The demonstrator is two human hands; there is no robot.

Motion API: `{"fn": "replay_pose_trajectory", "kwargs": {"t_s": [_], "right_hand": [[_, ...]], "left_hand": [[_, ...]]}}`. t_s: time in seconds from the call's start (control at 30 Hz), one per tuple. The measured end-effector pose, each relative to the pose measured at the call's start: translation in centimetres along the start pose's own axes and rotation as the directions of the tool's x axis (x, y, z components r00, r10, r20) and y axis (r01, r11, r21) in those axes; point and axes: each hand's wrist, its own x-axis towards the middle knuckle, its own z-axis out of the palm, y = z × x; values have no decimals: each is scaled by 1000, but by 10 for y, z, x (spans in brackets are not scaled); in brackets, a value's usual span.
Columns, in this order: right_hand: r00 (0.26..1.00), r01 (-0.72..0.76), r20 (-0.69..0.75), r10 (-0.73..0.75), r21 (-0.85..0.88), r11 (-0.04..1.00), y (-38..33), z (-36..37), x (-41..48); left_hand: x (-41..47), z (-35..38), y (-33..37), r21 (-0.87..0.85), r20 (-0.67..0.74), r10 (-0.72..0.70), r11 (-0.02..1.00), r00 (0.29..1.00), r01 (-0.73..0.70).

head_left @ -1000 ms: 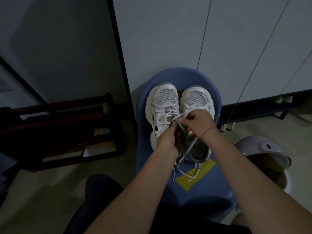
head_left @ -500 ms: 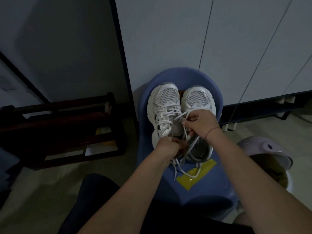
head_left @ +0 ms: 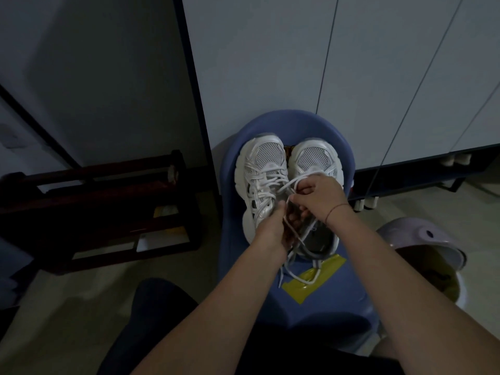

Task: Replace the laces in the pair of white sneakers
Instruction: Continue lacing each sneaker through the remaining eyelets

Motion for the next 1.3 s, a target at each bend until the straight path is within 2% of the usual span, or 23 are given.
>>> {"fn": "replay_pose_trajectory", "kwargs": {"t_s": [0.07, 0.13, 0.2, 0.27, 0.37, 0.4, 0.43, 0.5, 0.53, 0.57, 0.6, 0.63, 0.67, 0.7, 0.77, 0.8, 0.9, 1.0, 1.07, 1.13, 1.2, 1.23, 1.3], "right_hand": [[1000, -7, 3, 7, 8, 1000, -1, -1, -2], [1000, -6, 1, 6, -20, 1000, -2, -2, -2], [999, -27, 20, 27, 17, 999, -3, -2, -3], [999, -38, 25, 36, 60, 998, 0, -1, -1], [998, -53, 34, 50, 89, 995, 1, 0, -1], [997, -63, 40, 59, 111, 992, 2, 0, -1], [997, -74, 47, 69, 137, 988, 1, 0, -1], [996, -86, 52, 78, 181, 980, 0, 1, -1], [996, -84, 56, 74, 189, 978, 1, 1, -1], [996, -83, 59, 74, 185, 979, 0, 1, 0], [996, -80, 58, 71, 186, 979, 1, 2, 0], [996, -78, 58, 69, 185, 980, 1, 1, 0], [996, -77, 58, 67, 186, 979, 1, 1, 0], [996, -77, 57, 67, 186, 980, 1, 1, 0], [997, -69, 58, 59, 180, 981, 1, 1, -1], [997, -63, 55, 54, 171, 983, 1, 2, -1], [999, -32, 29, 28, 114, 993, 3, 1, 0], [999, -30, 28, 27, 110, 993, 1, 1, -1], [999, -43, 33, 39, 142, 989, 2, 1, -1], [998, -55, 36, 50, 169, 984, 3, 2, -1], [997, -63, 43, 56, 188, 980, 3, 2, -1], [997, -67, 46, 59, 200, 978, 3, 2, -1], [997, -72, 45, 63, 217, 974, 2, 2, -1]], "left_hand": [[8, 3, -3, -107, -8, 8, 994, 1000, -9], [12, 4, -4, -131, -49, 18, 991, 999, -25], [14, 2, -4, -38, -45, 10, 999, 999, -11], [8, -4, 0, 125, -12, -19, 992, 1000, 20], [0, -20, 10, 411, 27, -87, 909, 996, 68], [-4, -24, 14, 543, 30, -114, 836, 993, 79], [-8, -28, 16, 700, 27, -143, 709, 989, 84], [-17, -36, 17, 952, 39, -249, 305, 968, 40], [-23, -37, 16, 993, 39, -303, 117, 952, -4], [-26, -39, 14, 999, 34, -328, -1, 944, -37], [-26, -40, 11, 999, 34, -313, -28, 949, -45], [-23, -41, 9, 999, 54, -259, 16, 964, -51], [-20, -41, 7, 990, 92, -169, 126, 981, -71], [-16, -40, 7, 954, 121, -64, 284, 991, -98], [-8, -32, 6, 768, 95, 94, 626, 991, -133], [-3, -29, 4, 650, 52, 133, 748, 990, -135], [8, -14, -4, 329, -90, 84, 943, 992, -50], [19, -9, -8, 90, -76, 84, 993, 994, -77], [17, -6, -9, 120, -98, 111, 988, 989, -99], [13, -5, -10, 281, -69, 187, 946, 980, -161], [-1, -7, -7, 531, 2, 239, 822, 971, -204], [-7, -11, -5, 621, 49, 223, 757, 974, -204], [-20, -20, 1, 747, 120, 96, 647, 988, -154]]}}
